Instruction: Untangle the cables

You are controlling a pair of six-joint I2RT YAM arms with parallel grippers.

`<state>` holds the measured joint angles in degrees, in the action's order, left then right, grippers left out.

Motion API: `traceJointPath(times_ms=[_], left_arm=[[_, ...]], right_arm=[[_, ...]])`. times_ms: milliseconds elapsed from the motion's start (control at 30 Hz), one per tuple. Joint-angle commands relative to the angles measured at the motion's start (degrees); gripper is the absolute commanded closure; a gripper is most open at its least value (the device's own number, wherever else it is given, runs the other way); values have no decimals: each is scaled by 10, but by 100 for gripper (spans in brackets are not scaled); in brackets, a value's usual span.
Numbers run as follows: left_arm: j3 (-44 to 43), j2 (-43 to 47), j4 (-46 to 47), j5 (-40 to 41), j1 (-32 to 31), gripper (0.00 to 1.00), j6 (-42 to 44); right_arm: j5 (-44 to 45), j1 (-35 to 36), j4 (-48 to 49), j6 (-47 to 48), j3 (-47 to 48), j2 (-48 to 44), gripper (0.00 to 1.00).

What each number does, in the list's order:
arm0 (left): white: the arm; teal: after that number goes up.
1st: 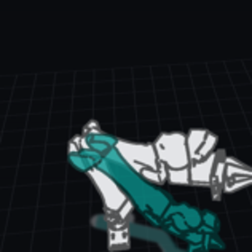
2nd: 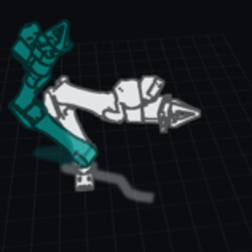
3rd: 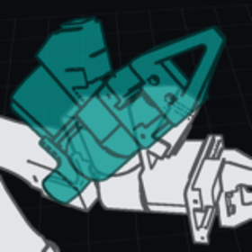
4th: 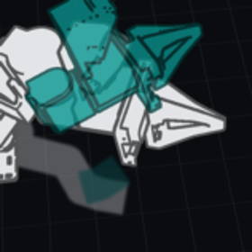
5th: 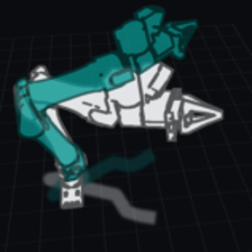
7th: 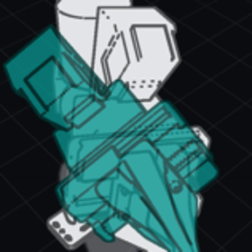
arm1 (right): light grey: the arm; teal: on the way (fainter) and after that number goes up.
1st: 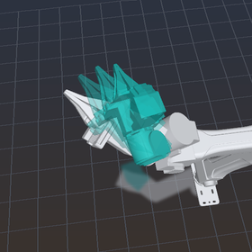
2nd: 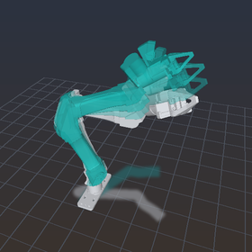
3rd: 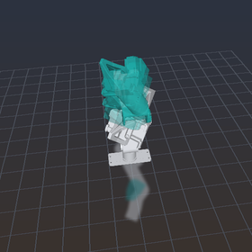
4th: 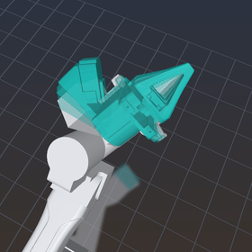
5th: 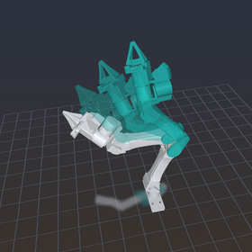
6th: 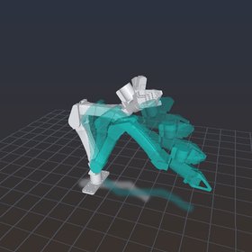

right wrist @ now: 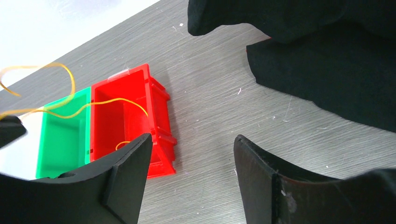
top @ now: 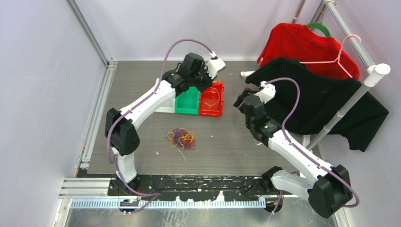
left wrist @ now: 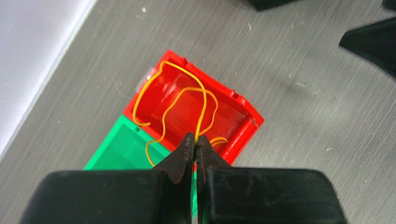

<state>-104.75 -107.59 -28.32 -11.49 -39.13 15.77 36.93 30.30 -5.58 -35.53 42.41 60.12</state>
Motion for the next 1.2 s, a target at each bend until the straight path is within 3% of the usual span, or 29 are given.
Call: traceJointPath(times_ms=[0,133,400,967,1067,1167], left_arm=[[11,-3,-27,26,-9,100,14],[11,-15,-59,37,-19,100,15],[-87,-103,-151,97,-56,100,17],[-73,-177,-37,191,-55,100,33],[-101,-185,-63,152,-51,84,32],[-188,-200,-152,99,-37,56,26]], right_arm=[[2,-8,18,-4,0,-20,31],[-4,-16,14,-9,1,-26,31],[-10,-23,7,-21,2,-33,32],[-12,-33,12,-21,-5,-36,32],[-11,-34,11,-21,-5,-37,31],[-9,-34,9,-18,-3,-36,29]])
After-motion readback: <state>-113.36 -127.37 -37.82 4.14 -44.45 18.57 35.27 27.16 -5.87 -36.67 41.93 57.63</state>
